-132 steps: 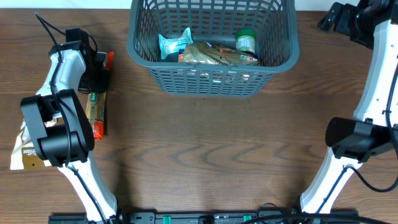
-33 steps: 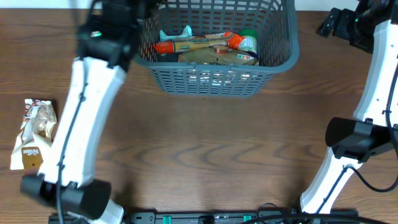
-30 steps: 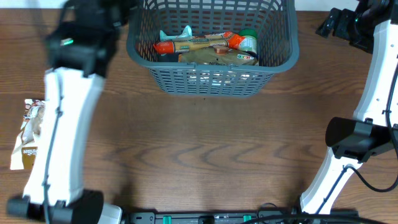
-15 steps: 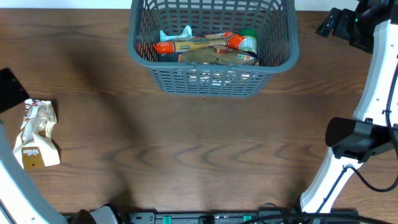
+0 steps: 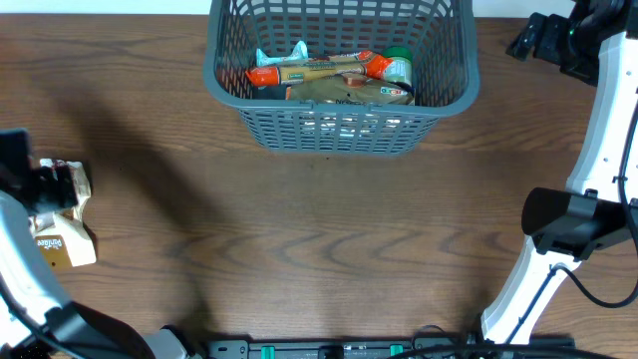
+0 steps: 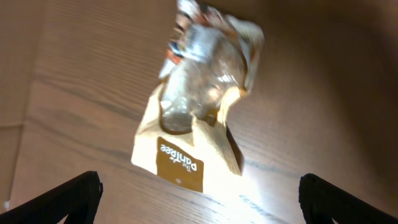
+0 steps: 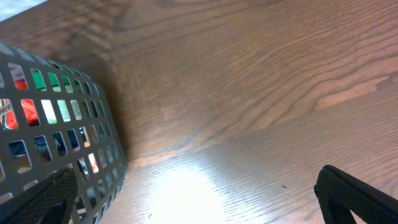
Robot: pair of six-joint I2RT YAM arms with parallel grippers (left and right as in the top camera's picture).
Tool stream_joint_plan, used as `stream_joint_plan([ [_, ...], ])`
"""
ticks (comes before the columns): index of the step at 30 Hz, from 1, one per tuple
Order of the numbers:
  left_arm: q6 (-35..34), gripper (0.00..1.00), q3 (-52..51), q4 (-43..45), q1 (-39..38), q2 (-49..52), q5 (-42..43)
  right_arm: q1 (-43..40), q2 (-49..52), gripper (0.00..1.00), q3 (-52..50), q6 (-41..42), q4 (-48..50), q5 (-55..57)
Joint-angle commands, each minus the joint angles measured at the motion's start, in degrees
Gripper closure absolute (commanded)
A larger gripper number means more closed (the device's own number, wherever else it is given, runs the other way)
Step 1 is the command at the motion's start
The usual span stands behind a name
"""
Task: Pack container
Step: 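Move the left gripper to the clear mushroom bag and grasp it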
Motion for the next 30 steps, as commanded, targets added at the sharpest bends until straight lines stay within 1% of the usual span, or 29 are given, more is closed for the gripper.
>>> stream_joint_plan([
  [1,6.78,0.01,-1.64,1.68,1.14,2.89,1.18,0.61,0.02,0.01,-0.07,-0.85,-0.02,-0.20],
  [22,9.42,0.02,-1.66,15.06,1.81,24.37,-0.02,0.61,0.00,0.01,-0.07,-0.81,0.20,-0.22],
  [30,10.45,0.02,-1.66,16.06,1.81,29.44,-0.85,0.61,0.02,0.01,-0.07,-0.70,0.24,-0.22],
])
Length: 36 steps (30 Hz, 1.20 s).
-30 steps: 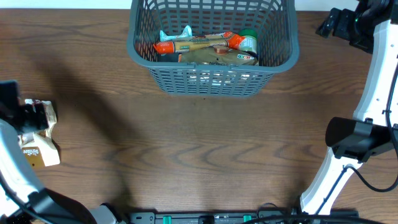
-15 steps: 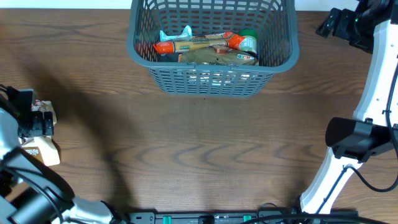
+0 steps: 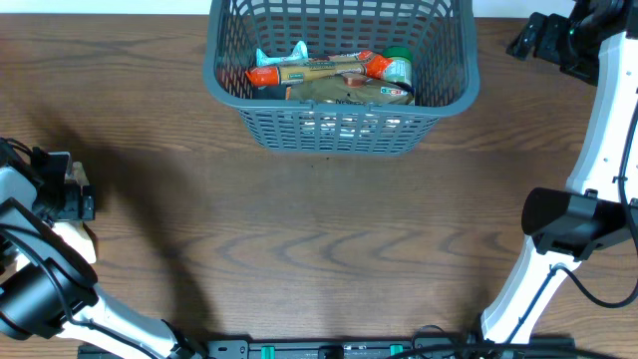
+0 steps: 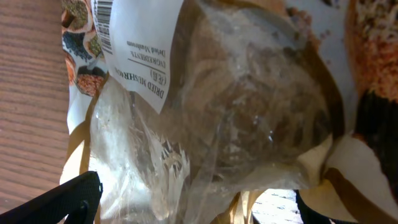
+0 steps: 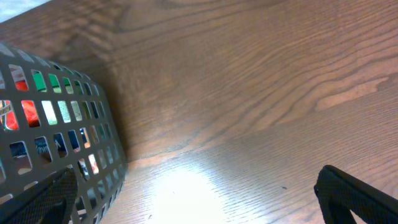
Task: Pack container
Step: 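Move the left gripper to the clear mushroom bag and grasp it, then lift the mushroom bag with the left gripper and place it in the basket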
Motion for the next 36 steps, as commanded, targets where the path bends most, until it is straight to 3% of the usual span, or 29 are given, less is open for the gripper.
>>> stream_joint_plan([
  [1,1.05,0.01,-0.26,-0.31,0.24,4.28,-1.18,0.61,0.00,0.01,-0.07,-0.59,0.04,-0.22],
  [3,1.03,0.00,-0.28,-0.81,0.24,5.46,-1.18,0.61,0.00,0.01,-0.07,-0.57,0.02,-0.22],
  [5,1.03,0.09,-0.28,-1.22,0.24,6.27,-1.18,0.61,0.00,0.01,-0.07,-0.57,0.00,-0.22],
  [10,1.03,0.47,-0.28,-1.20,0.24,6.45,-1.16,0.61,0.00,0.01,-0.07,-0.37,0.00,-0.22],
  [17,0.74,0.93,-0.26,-1.60,0.04,6.45,-0.94,0.61,0.02,0.01,-0.07,-0.39,0.00,-0.22],
  [22,-5.38,0.94,-0.22,-1.79,-1.64,6.45,-0.87,0.61,0.00,0.01,-0.07,-0.42,-0.09,-0.22],
  [28,-10.99,0.94,0.55,-2.29,-6.01,3.85,5.53,0.61,0.02,0.01,-0.07,-0.46,-0.07,-0.22],
  [36,-19.65,0.94,8.22,-9.27,-13.22,-8.90,5.53,0.61,0.00,0.01,-0.07,-1.60,-0.48,-0.22],
])
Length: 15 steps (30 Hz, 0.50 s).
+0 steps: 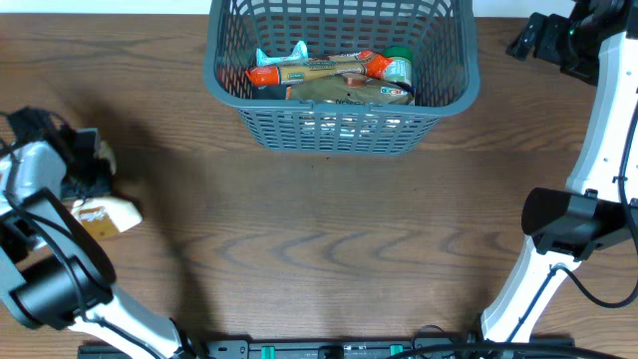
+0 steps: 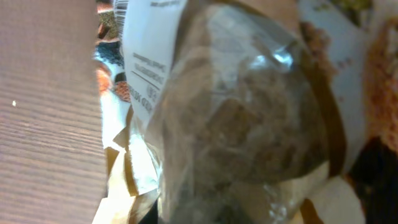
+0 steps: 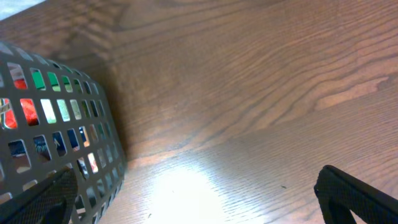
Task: Pack container
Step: 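Lift the mushroom bag with the left gripper and place it in the basket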
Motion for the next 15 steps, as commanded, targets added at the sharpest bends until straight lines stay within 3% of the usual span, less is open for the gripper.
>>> stream_joint_plan([
  [1,-6.01,0.94,7.15,-3.87,-3.48,-8.24,2.54,0.61,0.02,0.01,-0.07,-1.68,-0.17,-0.22],
  [10,-5.70,0.94,32.11,-18.38,-17.51,-17.11,2.47,0.61,0.02,0.01,-0.07,-1.75,-0.17,-0.22],
  [15,5.29,0.95,43.89,-16.37,-29.07,-17.31,2.47,0.61,0.02,0.01,-0.07,-2.82,-0.17,-0.22],
])
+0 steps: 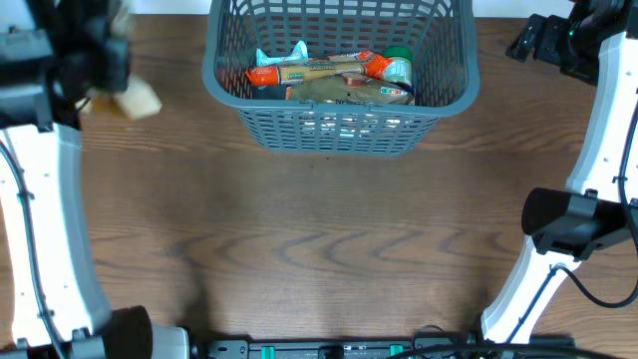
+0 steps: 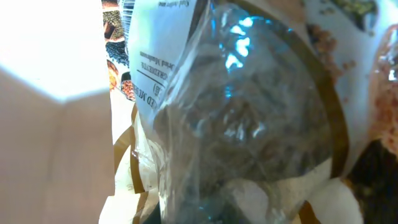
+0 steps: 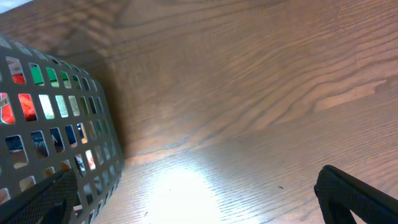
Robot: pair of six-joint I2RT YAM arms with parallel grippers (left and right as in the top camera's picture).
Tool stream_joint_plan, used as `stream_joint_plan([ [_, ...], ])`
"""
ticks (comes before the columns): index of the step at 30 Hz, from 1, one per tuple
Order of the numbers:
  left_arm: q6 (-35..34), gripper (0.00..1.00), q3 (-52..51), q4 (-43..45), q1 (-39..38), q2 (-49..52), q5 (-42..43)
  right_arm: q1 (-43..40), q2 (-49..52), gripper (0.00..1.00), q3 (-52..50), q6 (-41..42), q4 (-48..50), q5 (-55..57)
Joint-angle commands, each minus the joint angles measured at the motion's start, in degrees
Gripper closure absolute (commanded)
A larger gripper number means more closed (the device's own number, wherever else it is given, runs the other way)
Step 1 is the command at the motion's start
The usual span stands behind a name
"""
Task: Pack container
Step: 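Lift the mushroom bag with the left gripper and place it in the basket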
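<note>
A tan and clear bag of dried mushrooms [image 1: 141,100] hangs in the air at the far left, to the left of the grey mesh basket [image 1: 339,128]. My left gripper [image 1: 100,65] is shut on it. In the left wrist view the bag [image 2: 249,112] fills the frame and hides the fingers. The basket holds several packets, among them an orange tube [image 1: 374,66] and a green-lidded jar [image 1: 399,62]. My right gripper [image 3: 199,208] stands open over bare wood to the right of the basket wall [image 3: 56,130], with nothing between its fingers.
The brown wooden table [image 1: 319,249] runs in front of the basket. The right arm's white links [image 1: 608,130] stand along the right edge. The left arm's white link [image 1: 50,229] stretches down the left edge.
My left gripper has moved from low at the table's left edge up and toward the back, carrying the bag off the table to near the basket's left side. The right arm has not moved.
The bag lay on the table at the left edge with my left gripper open above it. Then the gripper was down around the bag. Then it was shut on it, the bag tipped. Now the bag hangs beside the basket.
</note>
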Motion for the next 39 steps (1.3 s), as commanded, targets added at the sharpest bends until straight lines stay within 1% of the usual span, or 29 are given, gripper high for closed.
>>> stream_joint_plan([
  [1,10.58,0.95,5.22,2.19,-6.80,-0.07,0.76,0.61,0.00,0.01,-0.04,-1.38,-0.04,-0.24],
  [4,23.21,0.95,5.95,9.88,-13.42,0.09,0.79,0.61,0.02,0.01,-0.04,-1.57,-0.02,-0.24],
  [6,30.69,0.94,5.95,14.47,-16.52,1.38,0.81,0.61,0.00,0.01,-0.04,-1.57,-0.04,-0.24],
  [9,40.17,0.94,5.95,21.07,-20.41,5.09,1.55,0.61,0.00,0.01,-0.04,-1.57,-0.02,-0.24],
  [11,42.36,0.94,5.95,24.50,-21.90,7.72,1.88,0.61,0.00,0.01,-0.04,-1.57,-0.07,-0.24],
  [14,42.69,0.94,5.95,28.89,-24.22,12.96,1.86,0.61,0.00,0.01,-0.04,-1.57,-0.17,-0.24],
  [17,42.60,0.94,5.95,29.77,-26.10,18.60,1.84,0.61,0.00,0.01,-0.04,-1.57,-0.42,-0.24],
  [21,40.63,0.94,5.95,27.80,-27.32,24.85,1.33,0.61,0.02,0.01,-0.04,-1.57,-1.20,-0.24],
  [23,40.41,0.94,5.95,25.40,-27.30,27.65,1.18,0.61,0.00,0.01,-0.04,-1.57,-1.53,-0.24],
  [29,37.22,0.94,5.95,19.96,-26.05,32.44,1.16,0.61,0.00,0.01,-0.04,-1.60,-1.97,-0.24],
  [31,36.98,0.91,5.92,18.69,-25.53,33.00,1.14,0.61,0.00,0.01,-0.04,-1.57,-1.97,-0.24],
  [32,35.63,0.77,5.92,18.36,-25.24,33.09,1.14,0.61,0.00,0.01,-0.04,-1.57,-1.95,-0.24],
  [33,33.73,0.52,5.92,18.34,-24.96,33.09,1.16,0.61,0.02,0.01,-0.04,-1.57,-1.95,-0.24],
  [34,32.76,0.22,5.92,18.34,-24.74,33.09,1.16,0.61,0.02,0.01,-0.04,-1.57,-1.92,-0.24],
  [35,31.41,0.01,5.95,18.34,-24.52,33.00,1.14,0.61,0.00,0.01,-0.04,-1.57,-1.88,-0.24],
  [39,26.91,0.02,5.95,17.77,-24.28,31.21,0.63,0.61,0.00,0.01,-0.04,-1.57,0.17,-0.07],
])
